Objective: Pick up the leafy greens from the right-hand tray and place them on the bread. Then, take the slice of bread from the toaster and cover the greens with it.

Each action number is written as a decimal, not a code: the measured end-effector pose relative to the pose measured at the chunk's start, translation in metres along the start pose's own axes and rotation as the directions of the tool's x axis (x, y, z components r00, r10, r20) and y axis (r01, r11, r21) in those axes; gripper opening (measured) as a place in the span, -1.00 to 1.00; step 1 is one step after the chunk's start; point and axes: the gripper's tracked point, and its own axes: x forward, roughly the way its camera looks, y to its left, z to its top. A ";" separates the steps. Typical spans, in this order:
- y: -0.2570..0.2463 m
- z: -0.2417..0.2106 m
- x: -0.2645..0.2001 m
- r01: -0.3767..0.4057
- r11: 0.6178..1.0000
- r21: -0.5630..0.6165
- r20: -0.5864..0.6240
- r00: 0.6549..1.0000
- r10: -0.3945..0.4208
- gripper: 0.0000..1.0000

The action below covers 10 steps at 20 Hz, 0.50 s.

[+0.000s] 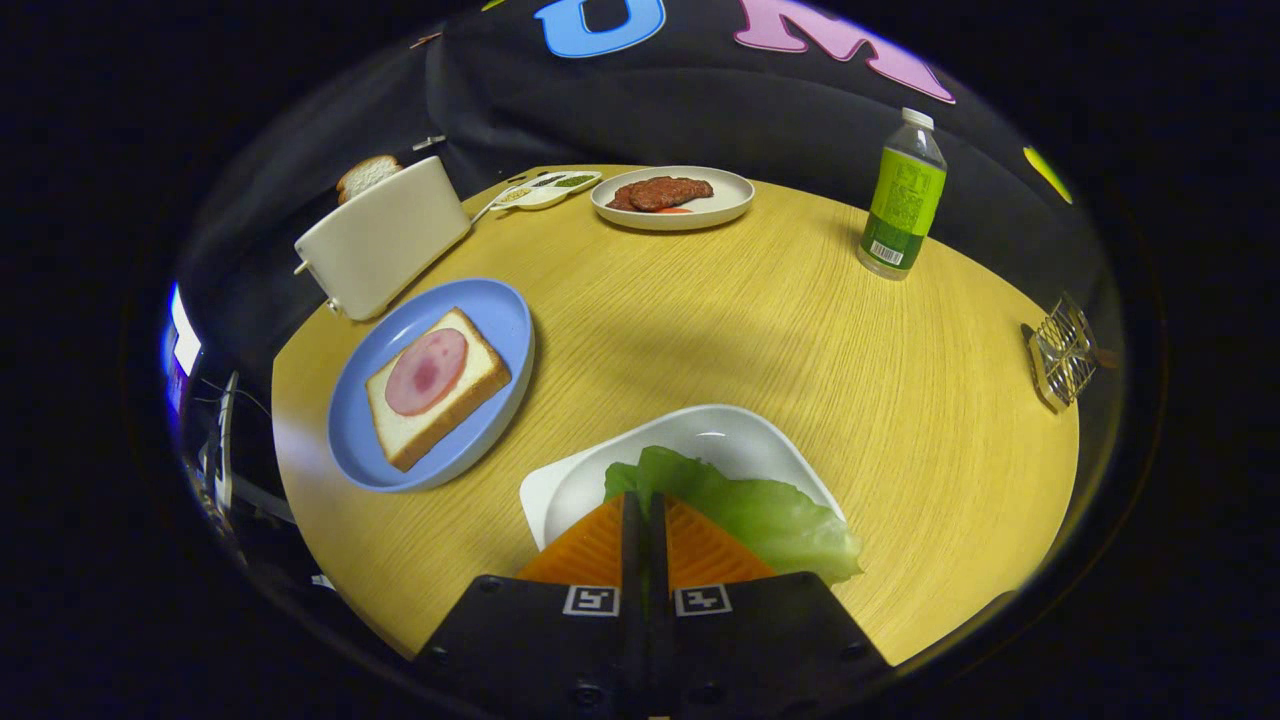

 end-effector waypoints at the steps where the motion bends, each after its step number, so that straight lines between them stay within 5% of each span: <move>1: 0.001 0.005 -0.006 0.001 1.000 -0.006 0.020 1.000 -0.001 -0.89; 10: 0.008 0.049 -0.068 -0.003 0.999 0.045 0.159 0.987 -0.004 -0.89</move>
